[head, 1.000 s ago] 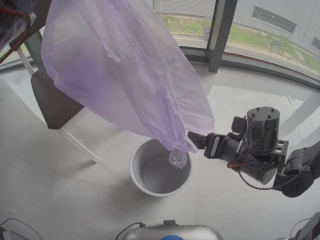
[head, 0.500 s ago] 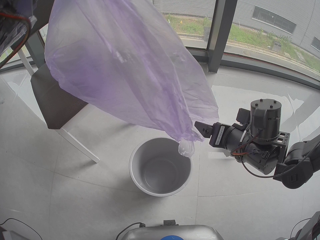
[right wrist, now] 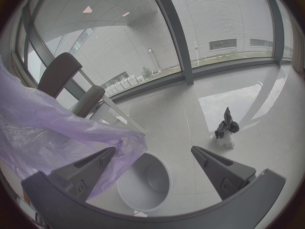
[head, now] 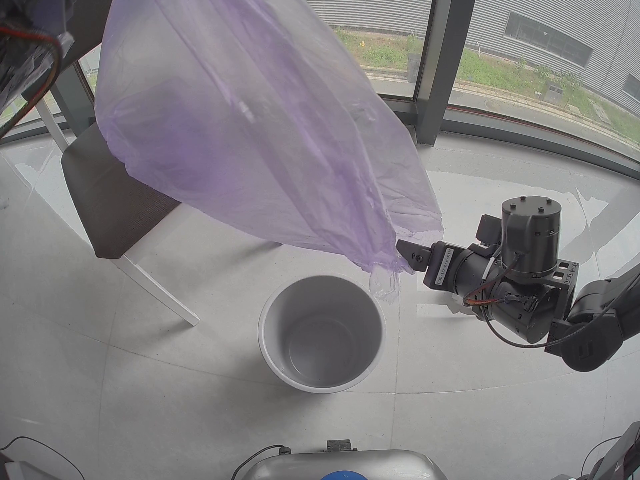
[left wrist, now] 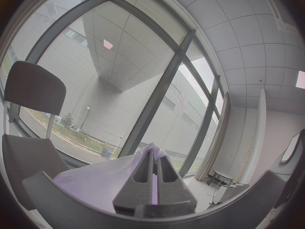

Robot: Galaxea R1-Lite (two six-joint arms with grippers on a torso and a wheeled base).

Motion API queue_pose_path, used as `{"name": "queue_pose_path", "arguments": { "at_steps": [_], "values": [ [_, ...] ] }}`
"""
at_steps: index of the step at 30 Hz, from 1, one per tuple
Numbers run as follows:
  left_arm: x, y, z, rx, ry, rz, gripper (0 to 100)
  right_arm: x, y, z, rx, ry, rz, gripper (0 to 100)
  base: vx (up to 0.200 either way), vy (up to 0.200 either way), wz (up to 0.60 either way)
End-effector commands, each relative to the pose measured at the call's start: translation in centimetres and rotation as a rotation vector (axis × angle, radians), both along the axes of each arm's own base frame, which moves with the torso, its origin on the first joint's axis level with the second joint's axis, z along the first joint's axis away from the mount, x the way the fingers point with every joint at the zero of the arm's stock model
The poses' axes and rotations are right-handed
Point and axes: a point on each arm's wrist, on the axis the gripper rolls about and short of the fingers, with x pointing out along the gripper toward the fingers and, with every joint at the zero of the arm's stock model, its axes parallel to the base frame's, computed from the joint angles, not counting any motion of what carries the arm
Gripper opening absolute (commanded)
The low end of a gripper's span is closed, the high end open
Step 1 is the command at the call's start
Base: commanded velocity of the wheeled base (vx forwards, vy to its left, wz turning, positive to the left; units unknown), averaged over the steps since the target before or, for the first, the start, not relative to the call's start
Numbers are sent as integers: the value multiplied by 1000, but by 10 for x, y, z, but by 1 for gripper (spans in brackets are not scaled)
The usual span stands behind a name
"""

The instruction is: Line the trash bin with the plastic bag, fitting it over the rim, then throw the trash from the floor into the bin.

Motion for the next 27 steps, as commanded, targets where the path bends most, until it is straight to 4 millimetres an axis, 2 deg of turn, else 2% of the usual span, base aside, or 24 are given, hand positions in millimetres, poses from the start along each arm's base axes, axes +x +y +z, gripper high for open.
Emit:
{"name": "queue_pose_path", "arguments": {
  "at_steps": [1, 27],
  "values": [
    [0, 0, 0, 0, 0, 0, 0, 0, 0, 0, 1, 1, -1, 100, 0, 0, 0],
    [1, 0, -2, 17, -9, 13, 0, -1, 1, 0, 7, 4, 11, 100, 0, 0, 0]
  ]
}}
